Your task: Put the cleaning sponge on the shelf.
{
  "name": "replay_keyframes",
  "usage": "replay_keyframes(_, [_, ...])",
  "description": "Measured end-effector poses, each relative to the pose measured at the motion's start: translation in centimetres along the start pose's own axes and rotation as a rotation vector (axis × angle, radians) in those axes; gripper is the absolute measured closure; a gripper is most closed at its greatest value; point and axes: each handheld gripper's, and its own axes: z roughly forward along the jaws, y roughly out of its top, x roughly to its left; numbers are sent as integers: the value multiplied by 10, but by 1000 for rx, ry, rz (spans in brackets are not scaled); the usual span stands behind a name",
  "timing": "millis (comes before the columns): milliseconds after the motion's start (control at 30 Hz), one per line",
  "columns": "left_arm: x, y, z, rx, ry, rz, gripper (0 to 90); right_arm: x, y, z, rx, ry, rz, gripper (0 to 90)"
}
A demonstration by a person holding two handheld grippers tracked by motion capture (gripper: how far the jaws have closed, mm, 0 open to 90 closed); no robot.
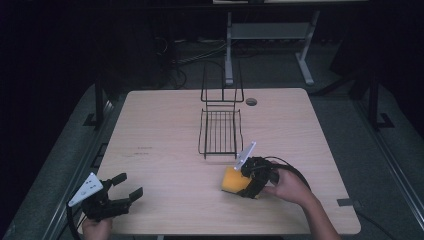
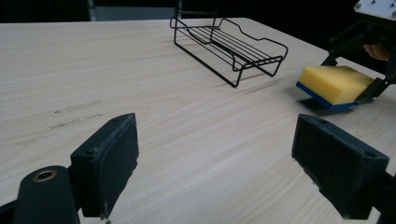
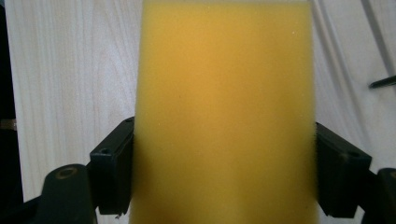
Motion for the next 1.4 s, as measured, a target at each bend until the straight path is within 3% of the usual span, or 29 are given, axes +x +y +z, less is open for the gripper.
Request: replay_keyframes(1400, [-2,2,1,15,12,28,140,-25,33,-16,-28,37,-50,215])
